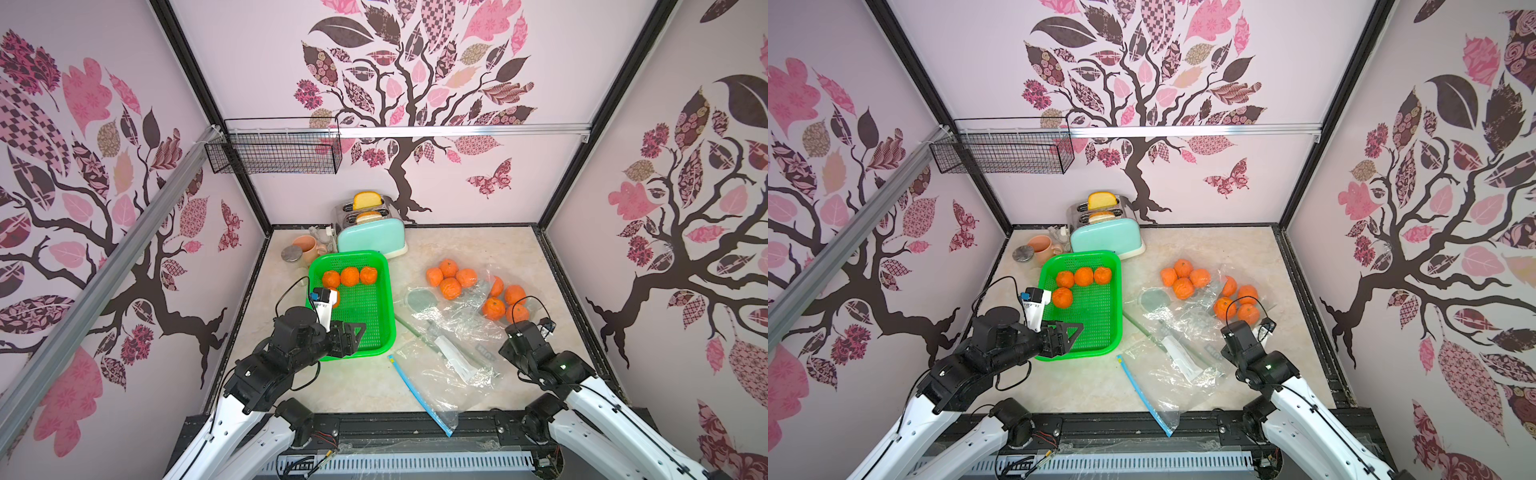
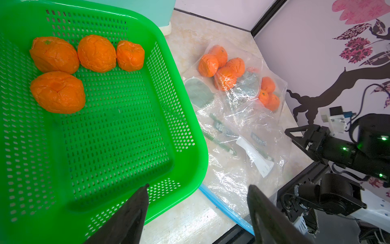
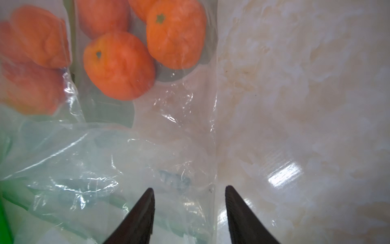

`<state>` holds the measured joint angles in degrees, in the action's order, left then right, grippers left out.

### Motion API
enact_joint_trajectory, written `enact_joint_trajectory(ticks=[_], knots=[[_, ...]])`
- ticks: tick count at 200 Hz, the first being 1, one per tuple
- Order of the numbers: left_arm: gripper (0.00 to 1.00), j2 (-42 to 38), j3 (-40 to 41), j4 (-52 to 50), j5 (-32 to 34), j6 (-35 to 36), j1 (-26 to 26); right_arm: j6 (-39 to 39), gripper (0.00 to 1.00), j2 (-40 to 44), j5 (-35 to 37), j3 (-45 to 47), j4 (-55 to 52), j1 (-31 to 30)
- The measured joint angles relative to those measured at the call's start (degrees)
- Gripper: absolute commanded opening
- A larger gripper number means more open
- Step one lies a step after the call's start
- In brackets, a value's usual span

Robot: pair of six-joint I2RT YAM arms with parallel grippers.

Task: Open the zip-top bag and take out the orange
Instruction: Pick up the zipper food storage bag.

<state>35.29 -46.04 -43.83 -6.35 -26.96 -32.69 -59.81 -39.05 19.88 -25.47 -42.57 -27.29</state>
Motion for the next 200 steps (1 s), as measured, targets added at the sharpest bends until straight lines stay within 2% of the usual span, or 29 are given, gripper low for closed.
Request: enact_joint_trajectory(ticks=[26, 48, 83, 121, 187, 200], knots=[[0.76, -0.35, 0.09, 0.0, -0.66, 0.13, 0.0, 0.98, 0.14, -2.08, -3.85, 3.85, 3.45, -0.02], [0.76, -1.36, 0.35, 0.0, -0.63, 0.15, 0.02, 3.93, 0.0, -2.78, -5.62, 2.99, 6.82, -0.02], [0.76, -2.03, 0.44, 0.0, -0.61, 0.15, 0.02, 12.35, 0.0, -6.54, -7.08, -6.25, 14.34, -0.02], [0.76, -1.88, 0.42, 0.0, -0.35, 0.13, 0.02, 18.67, 0.0, -19.12, -4.74, -18.58, 24.46, 0.85], [0.76, -1.86, 0.44, -0.35, 1.22, 0.0, 0.02, 15.8, 0.0, -42.45, -0.44, -33.66, 33.77, 7.1], [0.76, -1.81, 0.44, -0.5, 1.51, 0.0, 0.02, 14.38, 0.16, -45.48, 0.07, -35.89, 34.53, 7.58]])
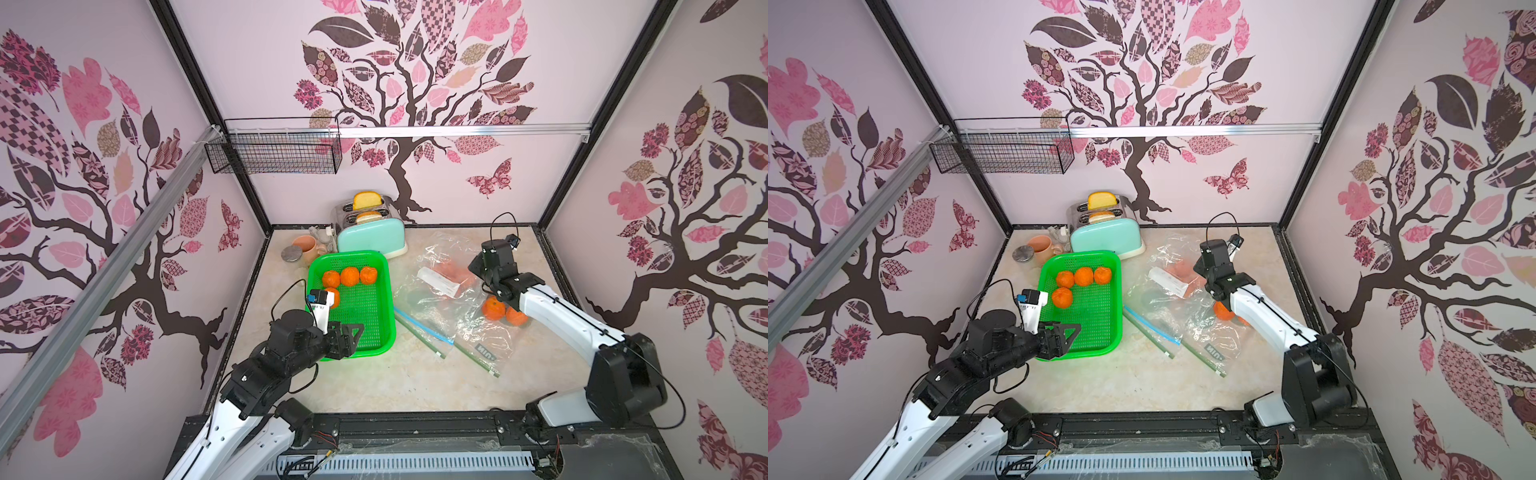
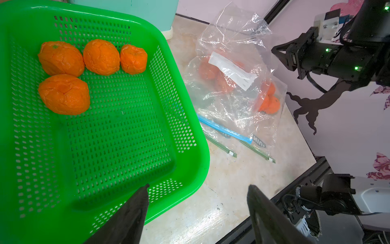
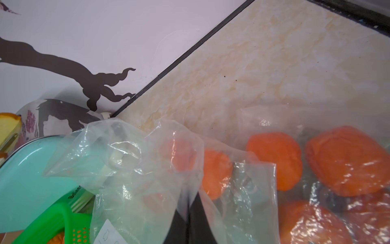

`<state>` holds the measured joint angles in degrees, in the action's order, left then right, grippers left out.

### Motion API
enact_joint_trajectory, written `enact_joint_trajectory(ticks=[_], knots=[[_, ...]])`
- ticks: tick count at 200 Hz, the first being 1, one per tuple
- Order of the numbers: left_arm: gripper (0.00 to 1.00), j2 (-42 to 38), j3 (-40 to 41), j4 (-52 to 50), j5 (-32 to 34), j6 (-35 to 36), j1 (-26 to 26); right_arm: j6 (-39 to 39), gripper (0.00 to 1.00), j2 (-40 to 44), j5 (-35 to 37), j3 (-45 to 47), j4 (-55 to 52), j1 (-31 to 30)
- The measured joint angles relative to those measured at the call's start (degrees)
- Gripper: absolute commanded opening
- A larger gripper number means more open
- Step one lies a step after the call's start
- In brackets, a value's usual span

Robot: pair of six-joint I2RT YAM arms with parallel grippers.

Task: Open the zip-top bag and take out the orange
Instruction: Pick up the zipper food storage bag, then place the zipper food storage bag in the zipper food storage bag.

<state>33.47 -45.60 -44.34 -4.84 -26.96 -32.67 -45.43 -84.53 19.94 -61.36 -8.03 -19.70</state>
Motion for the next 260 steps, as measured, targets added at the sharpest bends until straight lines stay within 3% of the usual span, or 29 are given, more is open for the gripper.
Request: enact_joint_trajectory(ticks=[25, 46, 69, 92, 130, 169, 260], knots=[[0.76, 0.39, 0.0, -0.07, 0.35, 0.0, 0.0, -1.16, 0.57, -2.67, -0.28, -1.33, 0.92, 0.26], [0.76, 0.44, 0.0, -0.24, 0.61, 0.0, 0.0, 0.59, 0.68, -2.47, -1.46, -1.31, -0.35, 0.28], [0.76, 0.42, 0.0, -0.37, 0.68, 0.0, 0.0, 4.33, 0.64, 1.79, -1.92, 1.6, -2.51, 0.28], [0.76, 0.28, 0.0, -0.37, 0.66, 0.0, 0.0, 7.02, 0.54, 13.49, -3.61, 11.08, -4.13, 0.33], [0.76, 0.2, 0.0, -0.37, 0.5, 0.0, 0.0, 8.72, 0.43, 24.94, -12.09, 24.11, -5.42, 0.33], [0.76, 0.28, 0.0, -0.37, 0.46, 0.0, 0.0, 7.58, 0.39, 21.92, -20.31, 32.54, -1.11, 0.33], [0.76, 0.31, 0.0, -0.37, 0.48, 0.0, 0.0, 3.15, 0.41, 10.56, -30.1, 34.47, 11.58, 0.33]])
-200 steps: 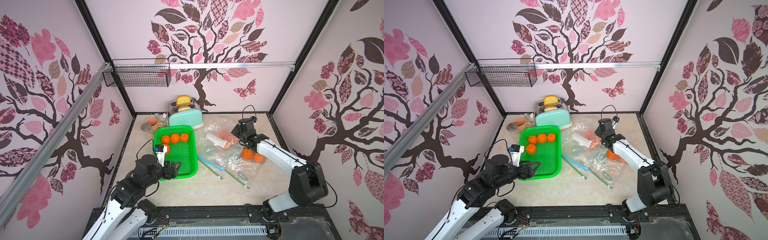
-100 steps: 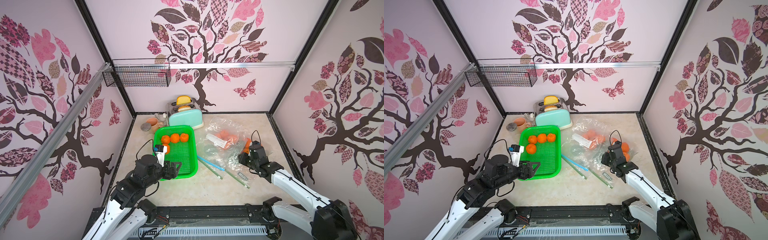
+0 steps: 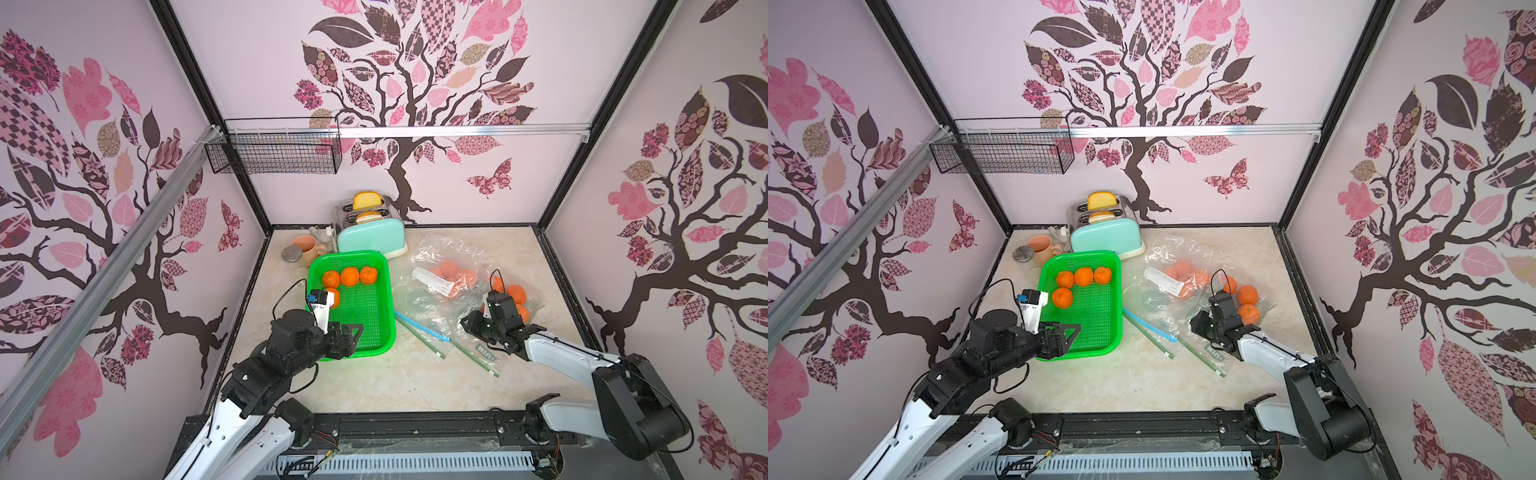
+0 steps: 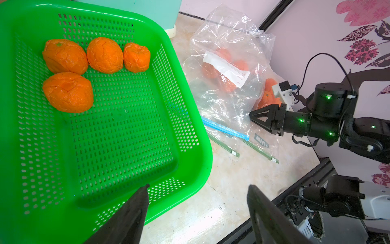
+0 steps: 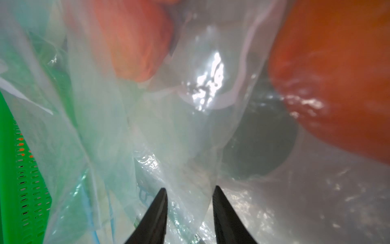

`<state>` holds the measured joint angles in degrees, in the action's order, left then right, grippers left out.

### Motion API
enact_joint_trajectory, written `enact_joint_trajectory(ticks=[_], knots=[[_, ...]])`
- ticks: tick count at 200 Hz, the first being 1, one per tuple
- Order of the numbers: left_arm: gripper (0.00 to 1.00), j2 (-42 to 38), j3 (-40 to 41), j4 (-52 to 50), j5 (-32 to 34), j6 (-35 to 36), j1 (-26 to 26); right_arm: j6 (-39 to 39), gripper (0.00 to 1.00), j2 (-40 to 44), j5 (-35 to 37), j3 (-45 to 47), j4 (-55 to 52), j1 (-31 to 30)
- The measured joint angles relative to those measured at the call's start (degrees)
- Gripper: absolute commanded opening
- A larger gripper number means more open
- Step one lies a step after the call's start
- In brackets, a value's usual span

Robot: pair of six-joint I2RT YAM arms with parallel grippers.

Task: Open the zip-top bag and take out the orange
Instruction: Place the zipper food storage bag in the zipper food storage bag, then pick up the zipper food storage bag.

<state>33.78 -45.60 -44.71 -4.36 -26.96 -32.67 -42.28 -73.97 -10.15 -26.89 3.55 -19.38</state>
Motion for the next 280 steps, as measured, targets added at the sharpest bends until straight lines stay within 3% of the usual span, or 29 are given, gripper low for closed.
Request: enact_joint_trajectory(ticks=[69, 124, 151, 201, 233, 280], knots=[[0.76, -0.04, 0.13, 0.02, -0.44, 0.0, 0.0, -1.46, 0.43, -1.49, -1.27, 1.22, 2.34, 0.0], [0.76, -0.17, 0.52, 0.04, -0.46, 0.0, 0.0, -2.43, 0.38, -4.33, -5.57, 3.91, 10.27, 0.0], [0.76, -0.17, 0.52, 0.04, -0.46, 0.0, 0.0, -2.91, 0.29, -5.68, -8.0, 4.13, 14.21, 0.0], [0.76, -0.42, 0.52, 0.04, -0.46, 0.0, 0.0, -4.13, 0.02, -6.34, -11.06, 4.76, 19.91, 0.02], [0.76, -0.44, 0.52, 0.04, -0.44, 0.0, 0.0, -2.89, 0.0, -2.1, -10.91, 4.46, 16.11, 0.0], [0.76, -0.44, 0.52, 0.04, -0.44, 0.0, 0.0, 1.25, 0.0, 12.15, -7.34, -2.4, 3.56, 0.0]])
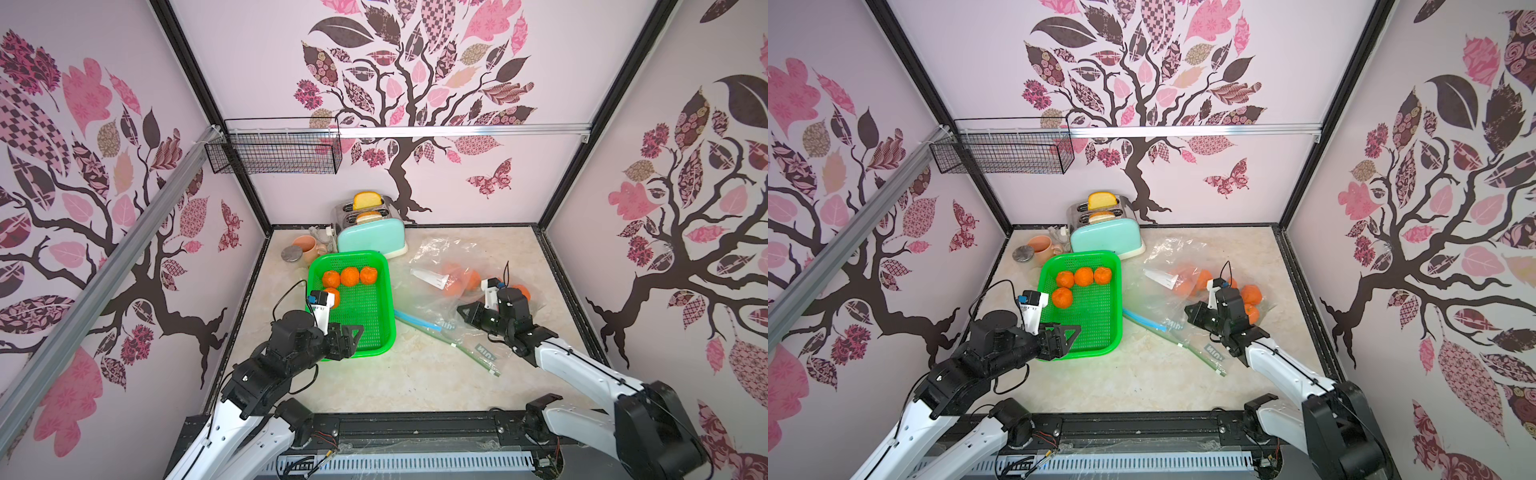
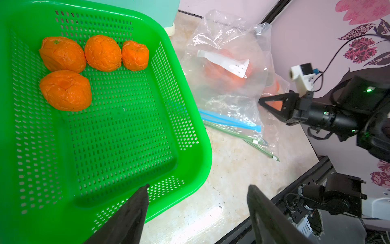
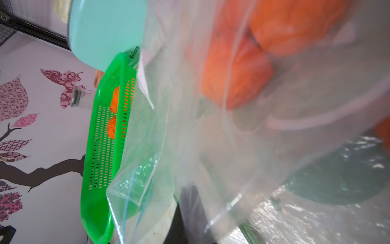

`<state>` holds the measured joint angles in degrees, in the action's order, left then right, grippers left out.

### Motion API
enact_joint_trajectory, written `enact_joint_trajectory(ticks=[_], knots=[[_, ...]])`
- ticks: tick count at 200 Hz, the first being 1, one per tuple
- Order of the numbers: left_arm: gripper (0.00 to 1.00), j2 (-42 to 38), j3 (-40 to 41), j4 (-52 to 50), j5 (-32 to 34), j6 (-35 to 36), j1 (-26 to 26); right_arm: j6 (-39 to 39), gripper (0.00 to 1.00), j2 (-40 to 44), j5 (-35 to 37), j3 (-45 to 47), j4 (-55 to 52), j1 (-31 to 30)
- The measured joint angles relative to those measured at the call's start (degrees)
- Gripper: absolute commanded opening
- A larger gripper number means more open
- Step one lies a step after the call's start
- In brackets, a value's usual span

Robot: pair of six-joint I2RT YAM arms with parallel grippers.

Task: Open the zip-top bag and take out the orange
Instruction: Pick up the zipper food storage bag.

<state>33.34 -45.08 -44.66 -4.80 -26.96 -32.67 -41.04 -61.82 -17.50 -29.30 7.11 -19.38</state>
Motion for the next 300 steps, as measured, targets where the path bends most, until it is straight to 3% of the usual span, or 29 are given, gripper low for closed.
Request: enact_joint_trajectory(ticks=[39, 100, 118, 138, 155, 183, 217, 270, 300], knots=[[0.76, 0.04, 0.0, -0.02, 0.0, 0.0, 0.0, 1.86, 0.0, 8.68, 2.45, -4.09, -7.69, 0.02], [0.76, 0.68, 0.0, 0.02, -0.26, 0.0, 0.0, -1.79, 0.0, 13.99, 2.32, -2.21, -15.28, 0.0], [0.75, 0.98, 0.22, 0.68, -1.79, -0.02, 0.0, -4.11, 0.18, 15.96, 1.05, 1.18, -15.76, 0.0], [0.73, 1.49, 0.59, 2.4, -4.09, -0.7, 0.0, -5.44, 0.57, 16.98, 0.07, 4.0, -17.73, 0.0], [0.72, 0.74, 2.86, 6.16, -5.57, -2.45, -0.02, -5.35, 0.68, 17.42, -0.55, 4.61, -20.06, 0.0], [0.71, -0.17, 8.26, 11.06, -8.28, -5.31, -0.09, -5.4, 0.7, 20.2, -2.21, 5.79, -23.21, 0.0], [0.71, 2.1, 8.92, 12.98, -9.66, -6.12, -0.13, -5.25, 0.69, 24.41, -2.71, 10.91, -26.23, 0.0], [0.71, 1.75, 10.8, 15.52, -11.15, -6.62, -0.26, -7.04, 0.47, 22.53, -6.75, 18.91, -22.64, 0.0], [0.71, 2.62, 10.82, 16.04, -11.82, -6.71, -0.28, -7.41, 0.45, 20.94, -9.51, 19.63, -19.21, 0.0]])
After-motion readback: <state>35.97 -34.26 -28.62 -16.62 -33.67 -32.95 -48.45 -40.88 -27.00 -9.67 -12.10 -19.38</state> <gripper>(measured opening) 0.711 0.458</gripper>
